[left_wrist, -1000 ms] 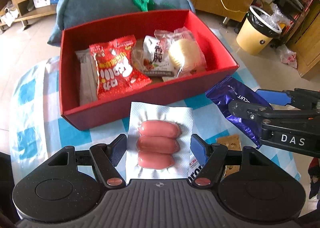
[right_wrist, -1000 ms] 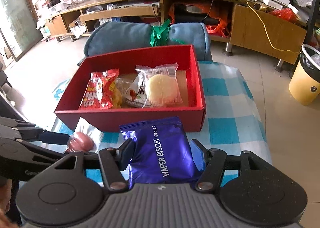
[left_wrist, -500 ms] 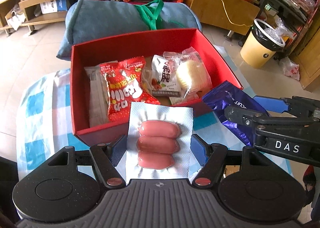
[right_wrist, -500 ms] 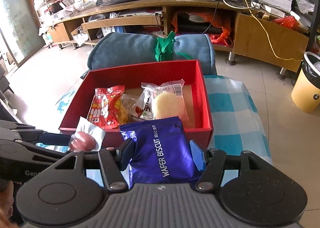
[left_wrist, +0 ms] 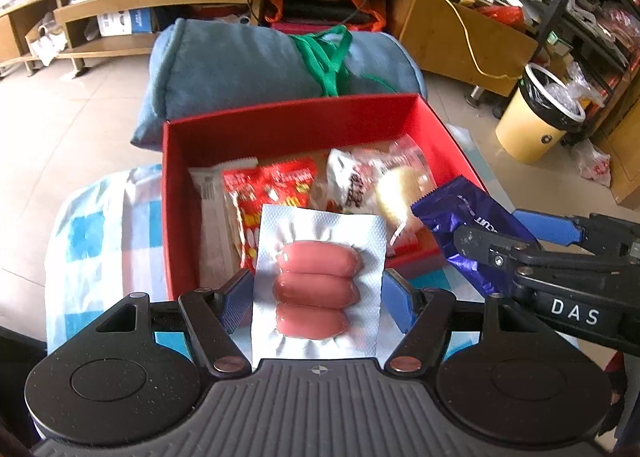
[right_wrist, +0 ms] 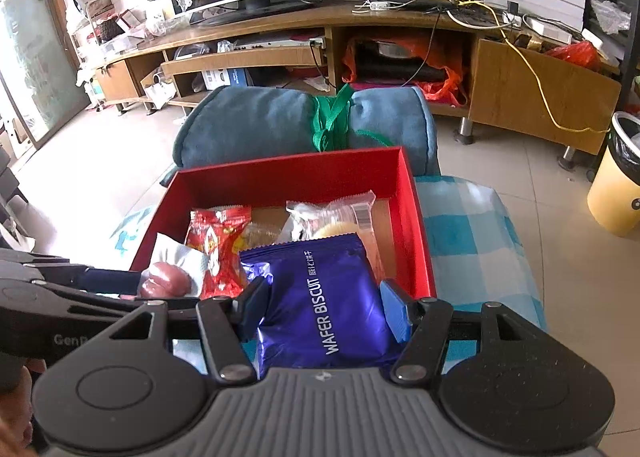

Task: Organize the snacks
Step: 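Lift the sausage pack and wafer packet toward the red box, then lower both packs into the red box and open both grippers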

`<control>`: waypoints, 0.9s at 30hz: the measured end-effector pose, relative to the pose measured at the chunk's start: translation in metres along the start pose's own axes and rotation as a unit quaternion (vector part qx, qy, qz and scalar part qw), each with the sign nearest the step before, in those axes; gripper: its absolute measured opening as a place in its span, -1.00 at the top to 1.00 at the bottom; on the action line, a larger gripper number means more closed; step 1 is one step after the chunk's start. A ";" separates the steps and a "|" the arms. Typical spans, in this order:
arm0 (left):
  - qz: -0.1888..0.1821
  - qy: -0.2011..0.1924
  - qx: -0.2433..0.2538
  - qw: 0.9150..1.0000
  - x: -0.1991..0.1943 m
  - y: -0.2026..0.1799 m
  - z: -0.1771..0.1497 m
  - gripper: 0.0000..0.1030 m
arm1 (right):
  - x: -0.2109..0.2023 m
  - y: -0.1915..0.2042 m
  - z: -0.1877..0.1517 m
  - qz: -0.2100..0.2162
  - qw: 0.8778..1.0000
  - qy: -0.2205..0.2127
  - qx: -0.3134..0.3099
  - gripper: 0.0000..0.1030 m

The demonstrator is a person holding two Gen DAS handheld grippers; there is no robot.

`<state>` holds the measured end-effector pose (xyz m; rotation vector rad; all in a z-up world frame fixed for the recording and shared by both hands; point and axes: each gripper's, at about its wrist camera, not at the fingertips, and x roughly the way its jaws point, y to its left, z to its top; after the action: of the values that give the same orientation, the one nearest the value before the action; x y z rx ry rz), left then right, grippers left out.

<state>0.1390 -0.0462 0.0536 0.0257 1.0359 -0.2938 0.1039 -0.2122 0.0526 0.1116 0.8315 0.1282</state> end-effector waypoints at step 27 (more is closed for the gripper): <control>0.030 -0.004 -0.028 0.999 0.030 0.021 0.035 -0.46 | 0.046 -0.012 0.028 -0.015 1.000 0.003 0.020 -0.13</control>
<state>0.1884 -0.0381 0.0440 0.0056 1.0334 -0.2109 0.1564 -0.2182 0.0364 0.1369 0.8420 0.0841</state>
